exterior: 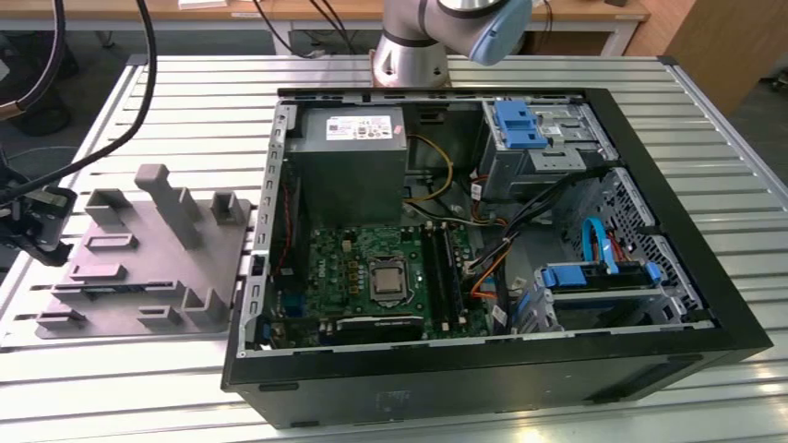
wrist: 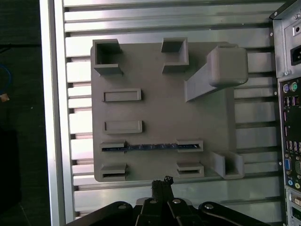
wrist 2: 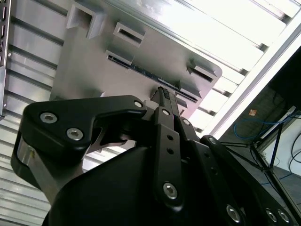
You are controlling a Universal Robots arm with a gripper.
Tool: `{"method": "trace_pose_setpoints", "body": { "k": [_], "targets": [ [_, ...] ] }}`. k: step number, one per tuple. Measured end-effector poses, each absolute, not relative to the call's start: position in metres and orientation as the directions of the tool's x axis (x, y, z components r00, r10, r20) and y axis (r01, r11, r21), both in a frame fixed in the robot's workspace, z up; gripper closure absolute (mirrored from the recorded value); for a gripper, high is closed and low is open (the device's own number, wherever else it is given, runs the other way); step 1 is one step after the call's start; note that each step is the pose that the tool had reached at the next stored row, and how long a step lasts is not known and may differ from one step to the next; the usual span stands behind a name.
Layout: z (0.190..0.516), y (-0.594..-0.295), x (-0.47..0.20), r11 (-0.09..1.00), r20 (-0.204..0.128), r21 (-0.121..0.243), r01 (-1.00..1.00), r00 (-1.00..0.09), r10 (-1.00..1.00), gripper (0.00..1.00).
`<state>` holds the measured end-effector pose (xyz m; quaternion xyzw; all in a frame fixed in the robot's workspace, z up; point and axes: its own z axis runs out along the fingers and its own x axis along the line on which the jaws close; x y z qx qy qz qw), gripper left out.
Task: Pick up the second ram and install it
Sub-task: 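Reach for the second ram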
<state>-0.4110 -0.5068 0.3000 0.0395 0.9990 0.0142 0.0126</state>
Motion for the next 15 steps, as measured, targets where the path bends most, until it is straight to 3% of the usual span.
{"method": "trace_pose_setpoints", "body": {
  "k": [15],
  "targets": [
    [0.289,-0.507,-0.411,0.996,-0.024,0.029,0.078,-0.997,0.079,0.90]
  ]
}}
